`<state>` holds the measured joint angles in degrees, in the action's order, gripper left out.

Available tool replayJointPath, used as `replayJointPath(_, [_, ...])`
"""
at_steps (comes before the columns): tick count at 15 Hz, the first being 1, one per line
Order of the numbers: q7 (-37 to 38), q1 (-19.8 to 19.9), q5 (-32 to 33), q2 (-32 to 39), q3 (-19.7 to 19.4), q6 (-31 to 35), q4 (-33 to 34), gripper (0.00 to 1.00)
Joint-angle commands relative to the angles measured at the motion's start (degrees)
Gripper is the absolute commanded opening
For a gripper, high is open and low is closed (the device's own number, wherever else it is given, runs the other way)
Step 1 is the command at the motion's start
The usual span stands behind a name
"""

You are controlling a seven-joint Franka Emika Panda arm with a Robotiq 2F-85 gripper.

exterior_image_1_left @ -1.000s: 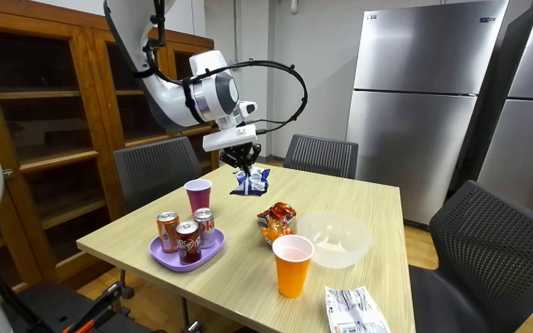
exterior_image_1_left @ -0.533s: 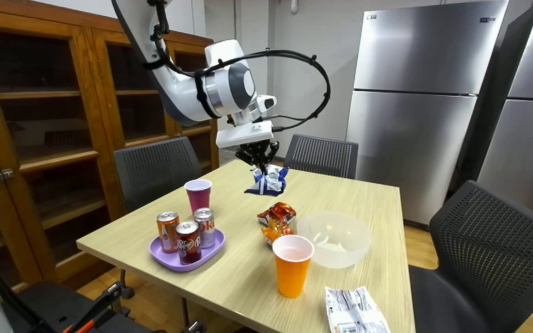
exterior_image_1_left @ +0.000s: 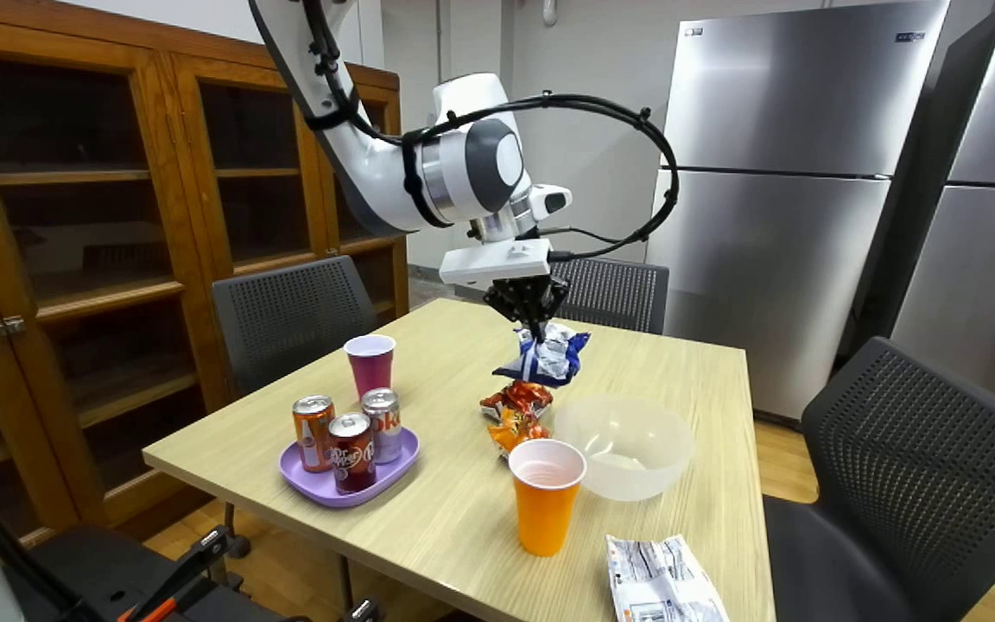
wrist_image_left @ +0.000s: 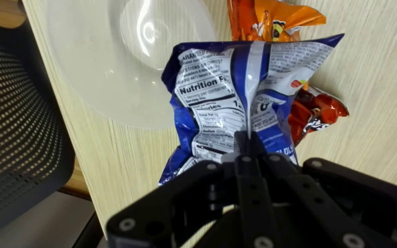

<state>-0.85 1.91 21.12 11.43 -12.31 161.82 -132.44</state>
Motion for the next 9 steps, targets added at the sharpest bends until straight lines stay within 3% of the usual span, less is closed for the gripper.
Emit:
replayJointPath(1, [2.39,1.52,-1.05,0.65,-0.72,-2.66,1.59,0.0])
replayJointPath(9, [5.12,3.88,-3.38,6.19,-3.66,-4.33,6.26,0.0])
